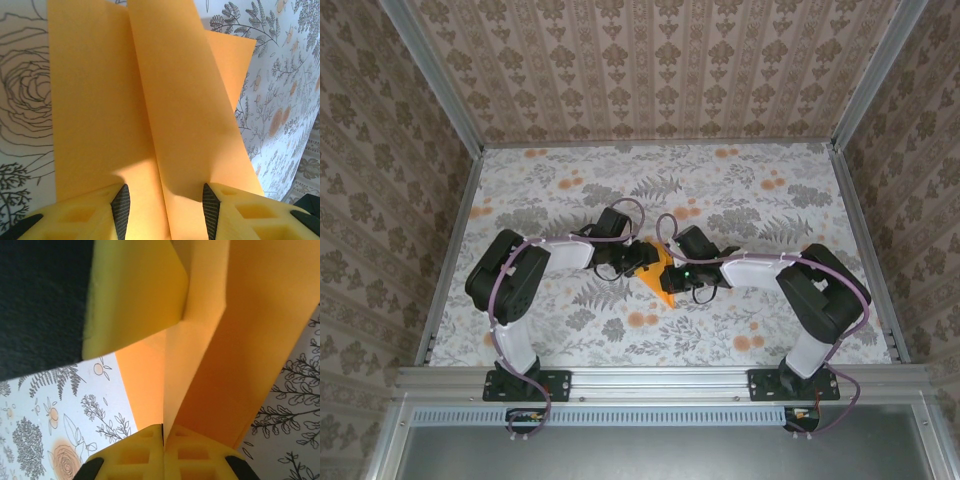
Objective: Fold a paper plane with a square sheet of paper (fold left side to right side)
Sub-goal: Fourth fold the wing at the center of the table.
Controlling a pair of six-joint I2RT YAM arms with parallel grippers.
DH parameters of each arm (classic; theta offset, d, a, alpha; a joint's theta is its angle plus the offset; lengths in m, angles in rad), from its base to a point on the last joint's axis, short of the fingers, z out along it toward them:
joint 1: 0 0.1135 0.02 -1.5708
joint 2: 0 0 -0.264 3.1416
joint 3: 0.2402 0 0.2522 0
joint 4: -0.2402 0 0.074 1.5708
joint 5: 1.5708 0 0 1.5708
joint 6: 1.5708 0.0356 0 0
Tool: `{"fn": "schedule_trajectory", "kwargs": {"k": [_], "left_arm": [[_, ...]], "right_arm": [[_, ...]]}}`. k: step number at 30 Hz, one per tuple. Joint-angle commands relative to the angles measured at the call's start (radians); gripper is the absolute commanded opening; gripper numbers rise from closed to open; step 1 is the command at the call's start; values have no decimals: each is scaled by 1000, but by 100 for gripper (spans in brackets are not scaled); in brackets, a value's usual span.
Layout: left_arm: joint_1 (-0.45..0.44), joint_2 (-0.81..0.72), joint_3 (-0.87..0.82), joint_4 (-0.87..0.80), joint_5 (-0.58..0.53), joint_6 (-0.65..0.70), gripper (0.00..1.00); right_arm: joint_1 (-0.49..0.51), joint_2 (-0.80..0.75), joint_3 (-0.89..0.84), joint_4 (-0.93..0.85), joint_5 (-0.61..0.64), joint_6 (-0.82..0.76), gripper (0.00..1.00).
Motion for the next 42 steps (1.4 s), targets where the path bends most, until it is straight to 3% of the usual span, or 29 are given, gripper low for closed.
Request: {"fn": "schedule_trajectory", "kwargs": {"k": [1,20,25,33,42], "left_arm": [[-4,42,-12,-75,-52,22,46],[-10,82,11,-94,-49,25,46],[-12,88,20,-101,-51,28,46],[-13,88,27,-110,-52,31,46],[-13,85,27,-109,-52,31,46]], "right_arm": [[-12,14,4,21,-56,-15,0],[-49,19,-5,-1,-98,-27,12],[-76,-44,-19,-3,-129,-28,21],[-187,-91,-56,100,-279,41,38],[-221,29,3,200,-326,156,33]]}}
